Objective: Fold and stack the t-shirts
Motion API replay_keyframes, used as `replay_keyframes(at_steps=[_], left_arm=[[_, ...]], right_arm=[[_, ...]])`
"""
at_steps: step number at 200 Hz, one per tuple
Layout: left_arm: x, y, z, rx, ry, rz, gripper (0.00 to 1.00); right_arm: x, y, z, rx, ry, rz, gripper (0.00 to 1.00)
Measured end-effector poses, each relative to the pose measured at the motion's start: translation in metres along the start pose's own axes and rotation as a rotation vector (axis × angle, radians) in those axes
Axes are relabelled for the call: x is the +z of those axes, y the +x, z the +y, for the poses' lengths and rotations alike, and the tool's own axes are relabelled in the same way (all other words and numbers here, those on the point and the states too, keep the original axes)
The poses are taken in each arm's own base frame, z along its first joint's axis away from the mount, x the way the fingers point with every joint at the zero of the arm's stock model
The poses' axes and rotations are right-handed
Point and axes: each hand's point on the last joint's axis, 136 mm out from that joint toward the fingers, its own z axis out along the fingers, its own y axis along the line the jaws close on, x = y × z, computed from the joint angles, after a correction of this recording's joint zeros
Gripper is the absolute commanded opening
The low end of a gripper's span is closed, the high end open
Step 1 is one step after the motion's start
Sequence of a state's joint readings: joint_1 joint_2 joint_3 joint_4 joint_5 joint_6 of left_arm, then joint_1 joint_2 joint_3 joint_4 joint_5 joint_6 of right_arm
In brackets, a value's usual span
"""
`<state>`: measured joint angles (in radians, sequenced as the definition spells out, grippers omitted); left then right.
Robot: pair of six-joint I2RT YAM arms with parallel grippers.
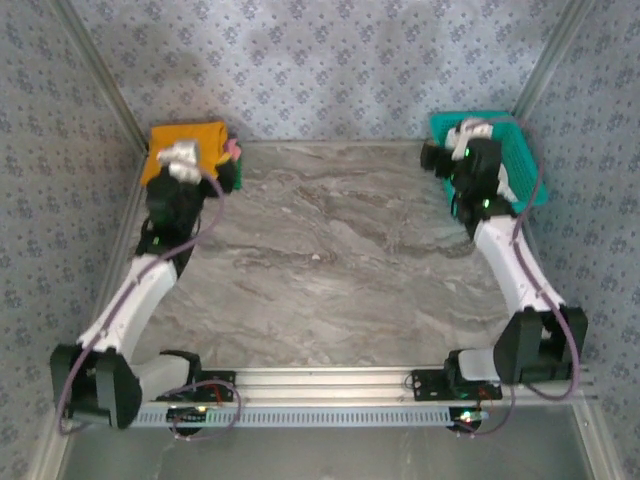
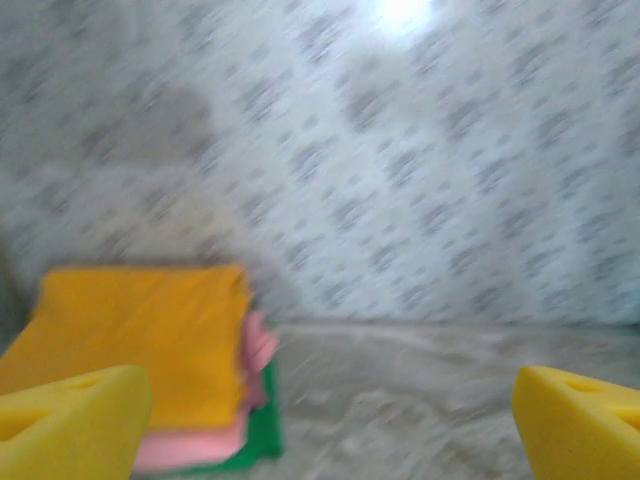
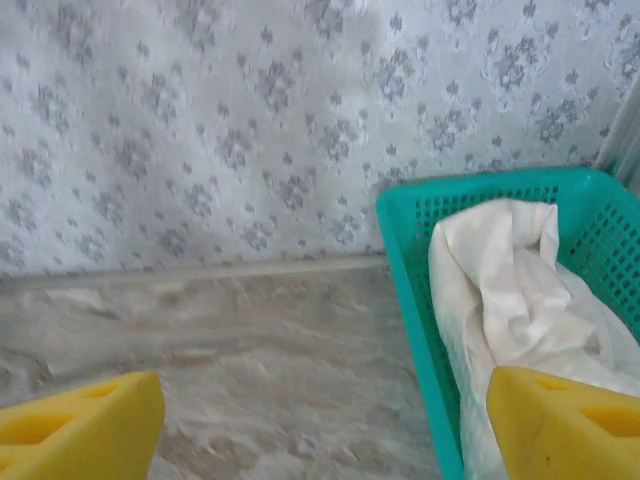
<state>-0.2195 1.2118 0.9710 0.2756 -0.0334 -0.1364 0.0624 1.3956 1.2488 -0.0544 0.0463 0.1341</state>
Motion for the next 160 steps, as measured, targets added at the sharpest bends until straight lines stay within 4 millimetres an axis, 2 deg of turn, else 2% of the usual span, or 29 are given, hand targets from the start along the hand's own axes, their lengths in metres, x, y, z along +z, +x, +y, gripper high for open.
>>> replay_keyframes(at_steps=[10,16,29,41,51,64,79,98,116,130,137,160], left_arm=[[0.024,-0.026,-0.031,0.012,0.070,0.003,0.91],[0.041,-0.030,-0.048,0.022,0.107,0.029,0.90],[0.077,-0.017,-0.079,0.046,0.169,0.123,0.90],[0.107,0.011,-0.104,0.070,0.216,0.226,0.91],[0.127,0.043,-0.124,0.089,0.256,0.318,0.92],[0.143,0.082,-0.148,0.105,0.312,0.424,0.92],[0.159,0.113,-0.178,0.108,0.386,0.508,0.92],[0.175,0.129,-0.219,0.099,0.485,0.547,0.92],[0.180,0.129,-0.252,0.094,0.563,0.542,0.93],[0.176,0.128,-0.277,0.097,0.620,0.536,0.94],[0.172,0.127,-0.288,0.099,0.642,0.536,0.94],[0.156,0.128,-0.320,0.107,0.718,0.533,0.96]], right_arm=[[0.015,-0.018,0.001,0.039,-0.011,0.019,0.82],[0.025,-0.022,0.000,0.062,-0.016,0.043,0.82],[0.052,-0.020,-0.010,0.108,-0.013,0.115,0.82],[0.078,-0.009,-0.026,0.145,0.016,0.192,0.80],[0.101,0.006,-0.042,0.171,0.047,0.267,0.80],[0.125,0.023,-0.062,0.191,0.087,0.342,0.82],[0.148,0.043,-0.083,0.214,0.129,0.418,0.88],[0.161,0.067,-0.104,0.234,0.183,0.498,0.89],[0.160,0.083,-0.119,0.245,0.230,0.541,0.93],[0.160,0.084,-0.128,0.257,0.248,0.538,0.95],[0.160,0.083,-0.133,0.266,0.253,0.536,1.00],[0.177,0.073,-0.158,0.315,0.255,0.489,0.96]])
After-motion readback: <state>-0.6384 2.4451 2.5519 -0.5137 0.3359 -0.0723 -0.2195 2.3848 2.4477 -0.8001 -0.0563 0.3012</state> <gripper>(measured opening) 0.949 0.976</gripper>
